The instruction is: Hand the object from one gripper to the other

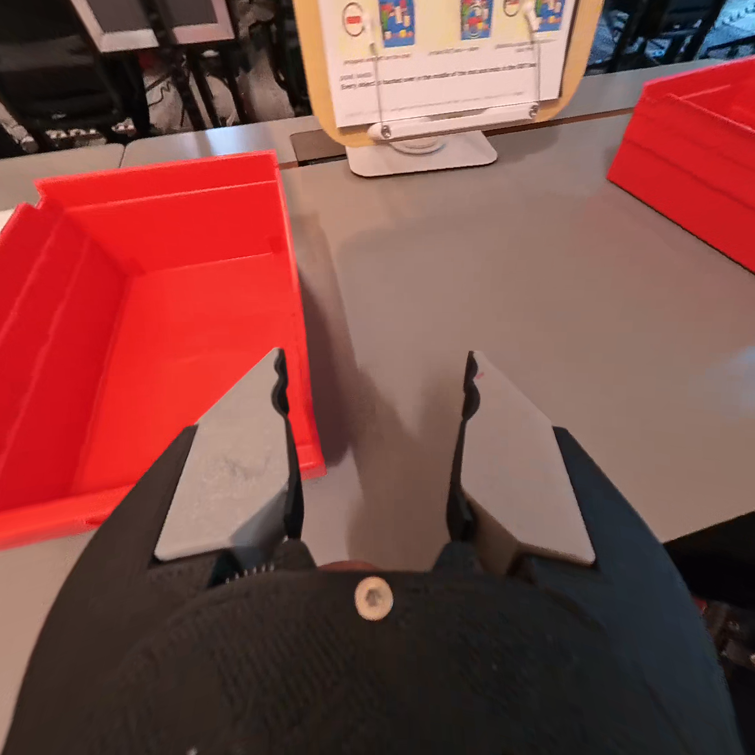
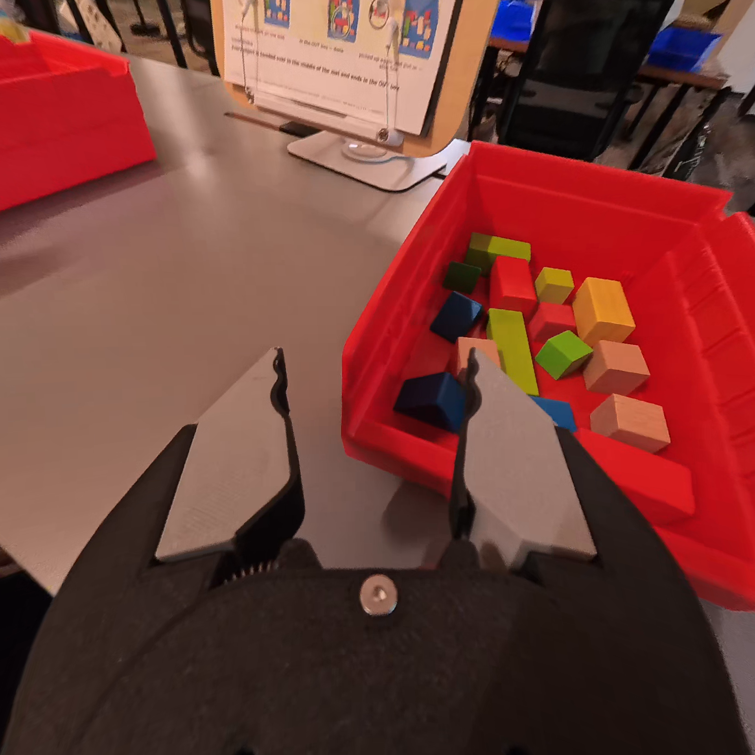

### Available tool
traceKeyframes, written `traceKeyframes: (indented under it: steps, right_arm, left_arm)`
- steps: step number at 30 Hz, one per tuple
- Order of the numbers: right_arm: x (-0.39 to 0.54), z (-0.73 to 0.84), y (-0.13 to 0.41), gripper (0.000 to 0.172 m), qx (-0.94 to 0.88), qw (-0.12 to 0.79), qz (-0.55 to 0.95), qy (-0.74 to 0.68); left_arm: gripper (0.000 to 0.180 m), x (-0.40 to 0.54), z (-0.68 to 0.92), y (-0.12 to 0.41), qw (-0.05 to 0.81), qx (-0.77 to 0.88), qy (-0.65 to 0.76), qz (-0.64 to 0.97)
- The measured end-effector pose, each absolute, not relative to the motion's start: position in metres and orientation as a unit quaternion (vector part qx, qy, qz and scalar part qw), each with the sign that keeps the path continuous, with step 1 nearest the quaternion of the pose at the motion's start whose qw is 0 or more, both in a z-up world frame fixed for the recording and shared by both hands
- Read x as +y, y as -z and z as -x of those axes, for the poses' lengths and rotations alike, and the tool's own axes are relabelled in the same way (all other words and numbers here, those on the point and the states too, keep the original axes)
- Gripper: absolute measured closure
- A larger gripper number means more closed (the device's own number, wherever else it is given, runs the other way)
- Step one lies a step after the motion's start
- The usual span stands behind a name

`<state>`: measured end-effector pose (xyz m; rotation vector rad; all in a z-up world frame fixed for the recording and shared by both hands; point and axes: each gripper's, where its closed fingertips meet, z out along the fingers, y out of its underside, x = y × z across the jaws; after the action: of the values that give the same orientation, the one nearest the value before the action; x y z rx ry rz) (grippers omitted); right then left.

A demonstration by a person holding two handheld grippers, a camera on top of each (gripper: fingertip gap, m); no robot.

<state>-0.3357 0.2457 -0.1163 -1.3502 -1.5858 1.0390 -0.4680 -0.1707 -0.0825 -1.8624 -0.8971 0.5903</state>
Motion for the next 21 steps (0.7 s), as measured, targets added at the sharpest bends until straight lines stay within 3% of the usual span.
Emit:
traceKeyframes:
  steps: [6,9,12,14,16,18,19,21]
  right_arm:
    - [0.236,0.348,0.129,0.084,-0.616,0.383,0.547,-0.418]
    - [0.244,0.358,0.142,0.088,-0.626,0.409,0.562,-0.353]
    - [0.258,0.367,0.149,0.097,-0.633,0.442,0.57,-0.281]
    - [0.264,0.369,0.152,0.118,-0.64,0.456,0.571,-0.239]
    - [0.259,0.37,0.152,0.133,-0.651,0.449,0.565,-0.236]
    - [0.252,0.37,0.148,0.159,-0.653,0.438,0.564,-0.252]
    - [0.254,0.368,0.148,0.161,-0.651,0.433,0.571,-0.25]
    - [0.256,0.365,0.148,0.163,-0.647,0.428,0.576,-0.256]
  left_arm:
    - [0.097,-0.181,0.489,0.097,0.462,-0.386,-0.296,0.741]
    - [0.097,-0.172,0.495,0.11,0.46,-0.384,-0.29,0.746]
    - [0.096,-0.158,0.503,0.123,0.462,-0.385,-0.275,0.75]
    - [0.102,-0.158,0.513,0.129,0.439,-0.381,-0.296,0.758]
    - [0.121,-0.161,0.522,0.13,0.417,-0.379,-0.314,0.764]
    - [0.159,-0.169,0.532,0.126,0.407,-0.379,-0.335,0.76]
    - [0.179,-0.173,0.536,0.126,0.401,-0.379,-0.342,0.761]
    - [0.18,-0.175,0.537,0.124,0.405,-0.371,-0.341,0.763]
